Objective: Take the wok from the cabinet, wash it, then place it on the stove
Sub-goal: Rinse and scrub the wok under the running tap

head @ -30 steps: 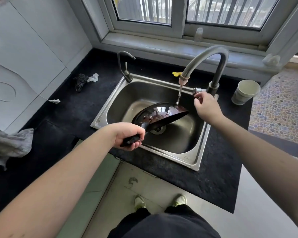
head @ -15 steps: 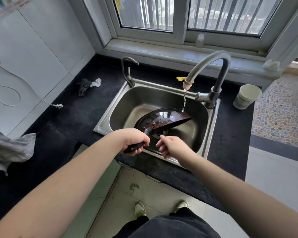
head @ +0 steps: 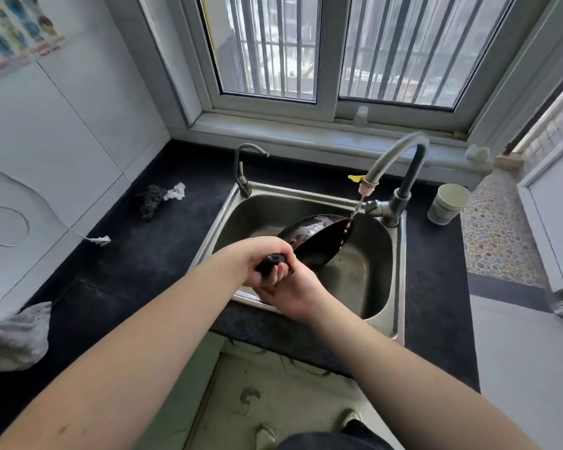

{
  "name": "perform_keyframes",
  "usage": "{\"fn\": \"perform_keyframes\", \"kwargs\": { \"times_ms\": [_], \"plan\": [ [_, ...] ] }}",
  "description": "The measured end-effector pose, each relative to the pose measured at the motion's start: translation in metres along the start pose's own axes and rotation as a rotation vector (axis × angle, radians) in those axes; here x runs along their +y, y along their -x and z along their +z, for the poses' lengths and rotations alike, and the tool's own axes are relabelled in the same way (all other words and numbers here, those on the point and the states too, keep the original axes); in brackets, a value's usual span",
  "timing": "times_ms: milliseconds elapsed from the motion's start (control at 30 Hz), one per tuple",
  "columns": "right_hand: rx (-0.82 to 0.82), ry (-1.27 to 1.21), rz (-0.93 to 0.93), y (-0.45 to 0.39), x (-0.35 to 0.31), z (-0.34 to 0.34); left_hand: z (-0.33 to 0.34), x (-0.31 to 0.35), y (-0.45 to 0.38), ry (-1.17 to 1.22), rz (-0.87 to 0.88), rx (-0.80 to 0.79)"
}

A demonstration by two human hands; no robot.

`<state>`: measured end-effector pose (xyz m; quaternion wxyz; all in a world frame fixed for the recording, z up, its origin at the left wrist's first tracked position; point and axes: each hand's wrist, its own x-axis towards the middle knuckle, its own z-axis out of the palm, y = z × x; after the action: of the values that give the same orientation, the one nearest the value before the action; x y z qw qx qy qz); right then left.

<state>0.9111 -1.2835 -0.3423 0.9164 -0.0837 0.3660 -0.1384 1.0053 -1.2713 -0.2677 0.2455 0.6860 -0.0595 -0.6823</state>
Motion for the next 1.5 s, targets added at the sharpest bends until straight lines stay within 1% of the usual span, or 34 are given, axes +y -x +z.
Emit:
{"fn": "perform_keyframes", "kwargs": {
  "times_ms": [67,200,333,400,567,667,767,833,967,1100,1167,1267,1367,1500],
  "plan": [
    [0.006,-0.081,-0.031,-0.006,-0.001,0.008,-0.007,0.002,0.003,0.060,0.009,-0.049],
    [0.036,-0.097,-0.096,-0.010,-0.005,0.013,-0.013,0.005,0.013,0.250,0.025,-0.191],
    [-0.083,-0.124,-0.158,-0.009,-0.003,0.020,-0.010,0.000,0.025,0.425,0.056,-0.262],
    [-0.069,-0.098,-0.193,-0.010,0.002,0.022,-0.010,-0.007,0.028,0.491,0.063,-0.303],
    [0.004,0.001,-0.169,-0.010,0.016,0.015,-0.012,-0.031,0.028,0.615,0.082,-0.373],
    [0.036,0.065,-0.128,-0.006,0.020,0.009,-0.014,-0.043,0.028,0.640,0.094,-0.390],
    [0.021,0.101,-0.030,-0.005,0.022,0.004,-0.014,-0.055,0.029,0.669,0.115,-0.408],
    [0.073,0.162,-0.012,-0.008,0.027,0.002,-0.014,-0.064,0.028,0.667,0.125,-0.410],
    [0.123,0.193,0.110,-0.001,0.029,-0.002,-0.018,-0.084,0.024,0.616,0.156,-0.416],
    [0.028,0.096,0.200,0.018,0.037,-0.006,-0.020,-0.102,0.023,0.538,0.117,-0.440],
    [0.030,0.093,0.235,0.027,0.038,-0.005,-0.018,-0.110,0.023,0.528,0.113,-0.431],
    [0.069,0.227,0.247,0.029,0.041,-0.012,-0.013,-0.118,0.021,0.521,0.138,-0.396],
    [0.076,0.336,0.260,0.025,0.047,-0.021,-0.013,-0.128,0.016,0.466,0.158,-0.380],
    [0.146,0.378,0.260,0.021,0.057,-0.033,-0.010,-0.150,0.007,0.437,0.118,-0.369]
  ]
}}
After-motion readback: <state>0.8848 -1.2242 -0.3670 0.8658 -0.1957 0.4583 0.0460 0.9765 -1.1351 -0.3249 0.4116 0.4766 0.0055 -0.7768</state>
